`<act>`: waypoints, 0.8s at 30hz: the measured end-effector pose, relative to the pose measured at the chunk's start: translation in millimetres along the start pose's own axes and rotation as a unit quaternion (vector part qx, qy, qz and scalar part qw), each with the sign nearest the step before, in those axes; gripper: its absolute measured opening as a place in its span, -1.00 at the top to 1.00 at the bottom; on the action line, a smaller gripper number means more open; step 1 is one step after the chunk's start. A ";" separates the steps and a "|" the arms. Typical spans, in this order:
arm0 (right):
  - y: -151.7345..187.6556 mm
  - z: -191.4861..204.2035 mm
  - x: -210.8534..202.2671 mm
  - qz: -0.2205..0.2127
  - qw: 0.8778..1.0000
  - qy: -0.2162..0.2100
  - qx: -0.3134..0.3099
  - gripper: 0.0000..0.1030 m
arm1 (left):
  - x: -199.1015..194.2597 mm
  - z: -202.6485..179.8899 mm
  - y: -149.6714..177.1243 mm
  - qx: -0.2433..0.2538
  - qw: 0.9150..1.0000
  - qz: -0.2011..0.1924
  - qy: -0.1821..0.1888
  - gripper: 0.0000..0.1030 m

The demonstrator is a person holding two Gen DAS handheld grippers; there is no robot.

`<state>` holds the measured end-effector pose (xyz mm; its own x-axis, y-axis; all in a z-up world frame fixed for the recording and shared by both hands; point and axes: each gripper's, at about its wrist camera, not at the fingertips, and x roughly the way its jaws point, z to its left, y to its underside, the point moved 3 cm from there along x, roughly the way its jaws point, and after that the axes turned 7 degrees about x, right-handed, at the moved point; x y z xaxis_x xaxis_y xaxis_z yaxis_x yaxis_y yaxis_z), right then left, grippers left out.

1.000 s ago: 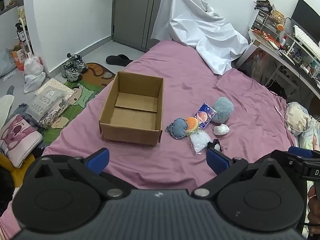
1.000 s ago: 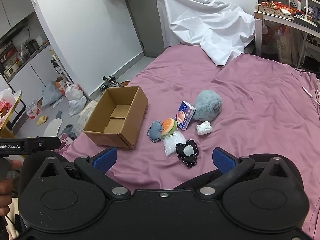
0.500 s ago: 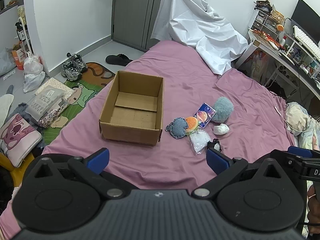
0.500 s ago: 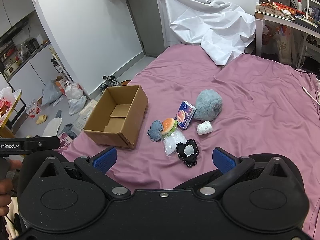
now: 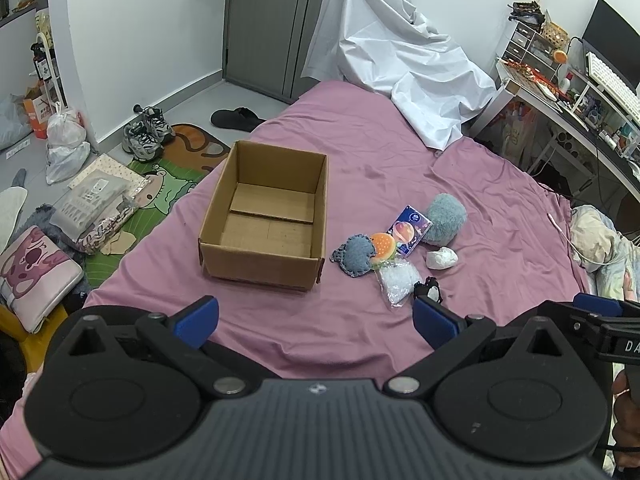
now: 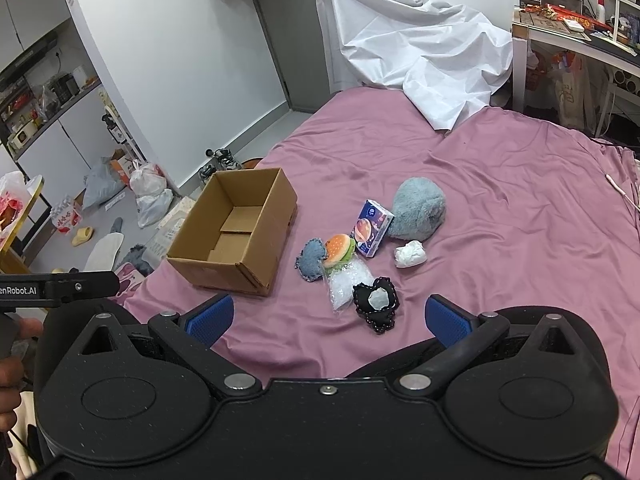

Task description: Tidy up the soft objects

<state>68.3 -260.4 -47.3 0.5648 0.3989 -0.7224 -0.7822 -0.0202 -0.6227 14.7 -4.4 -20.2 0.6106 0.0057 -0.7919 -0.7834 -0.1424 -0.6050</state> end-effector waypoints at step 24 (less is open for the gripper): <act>0.7 1.2 -1.1 0.000 1.000 0.005 -0.007 -1.00 | -3.5 -1.4 -0.9 -0.004 1.000 -0.003 0.005 -0.99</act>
<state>66.7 -259.8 -46.6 0.5675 0.3888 -0.7258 -0.7786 -0.0332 -0.6266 13.4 -5.7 -16.8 0.6168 -0.0032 -0.7871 -0.7786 -0.1497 -0.6094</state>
